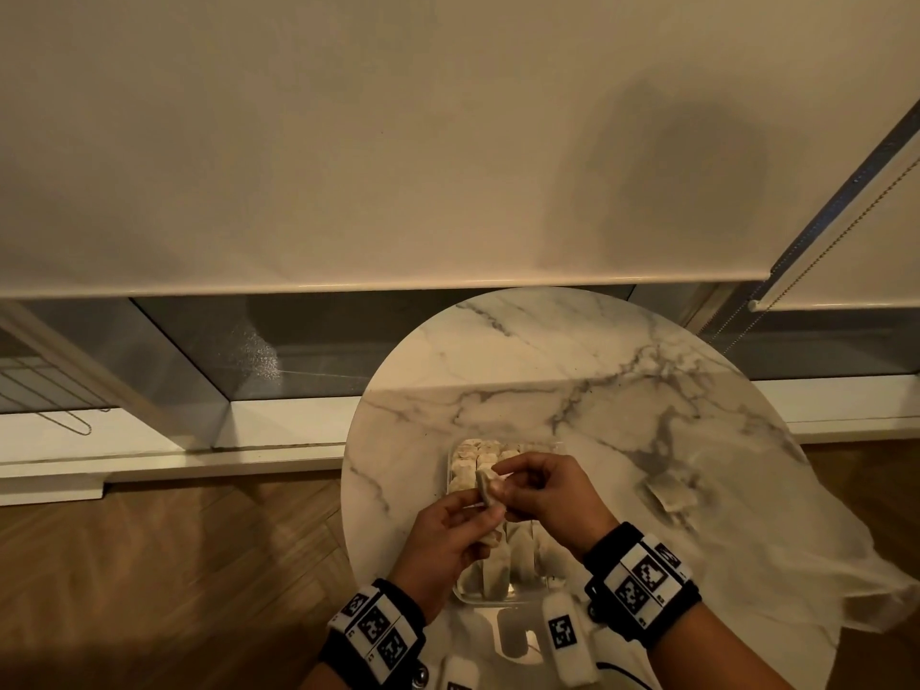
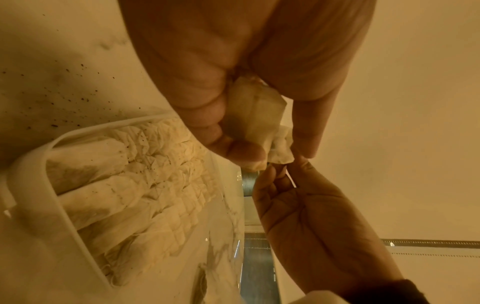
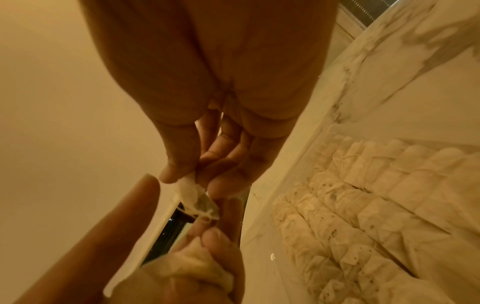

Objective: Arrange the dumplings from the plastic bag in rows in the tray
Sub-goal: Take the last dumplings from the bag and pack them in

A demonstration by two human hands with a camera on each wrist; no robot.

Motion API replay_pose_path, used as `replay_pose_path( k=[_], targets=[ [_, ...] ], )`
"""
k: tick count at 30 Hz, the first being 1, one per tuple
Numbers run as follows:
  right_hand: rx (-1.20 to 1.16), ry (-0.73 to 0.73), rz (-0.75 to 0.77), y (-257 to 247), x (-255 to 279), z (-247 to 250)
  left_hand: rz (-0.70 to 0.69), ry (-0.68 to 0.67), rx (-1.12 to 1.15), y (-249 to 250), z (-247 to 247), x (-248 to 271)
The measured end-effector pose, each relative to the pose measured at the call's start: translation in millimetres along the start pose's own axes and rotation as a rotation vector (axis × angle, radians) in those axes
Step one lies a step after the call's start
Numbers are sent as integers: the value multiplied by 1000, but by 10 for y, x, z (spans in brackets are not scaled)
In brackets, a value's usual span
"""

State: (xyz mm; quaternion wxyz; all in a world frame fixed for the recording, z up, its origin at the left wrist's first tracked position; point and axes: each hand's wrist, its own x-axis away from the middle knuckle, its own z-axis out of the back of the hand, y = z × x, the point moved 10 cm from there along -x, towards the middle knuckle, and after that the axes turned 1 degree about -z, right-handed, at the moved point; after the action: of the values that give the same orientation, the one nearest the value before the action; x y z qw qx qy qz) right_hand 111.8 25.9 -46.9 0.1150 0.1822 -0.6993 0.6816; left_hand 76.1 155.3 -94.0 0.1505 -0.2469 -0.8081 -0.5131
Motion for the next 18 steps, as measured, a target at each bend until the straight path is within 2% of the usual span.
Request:
replay_pose_path(
  k=[6, 13, 18],
  targets=[
    [-38, -34, 9, -22, 17, -26, -1, -1, -18, -3, -12, -49],
    [-104, -34, 20, -15, 31, 47, 66, -4, 188, -63, -14, -93],
    [-156, -30, -36, 77, 30, 101, 20, -42, 140, 16, -79, -94]
  ],
)
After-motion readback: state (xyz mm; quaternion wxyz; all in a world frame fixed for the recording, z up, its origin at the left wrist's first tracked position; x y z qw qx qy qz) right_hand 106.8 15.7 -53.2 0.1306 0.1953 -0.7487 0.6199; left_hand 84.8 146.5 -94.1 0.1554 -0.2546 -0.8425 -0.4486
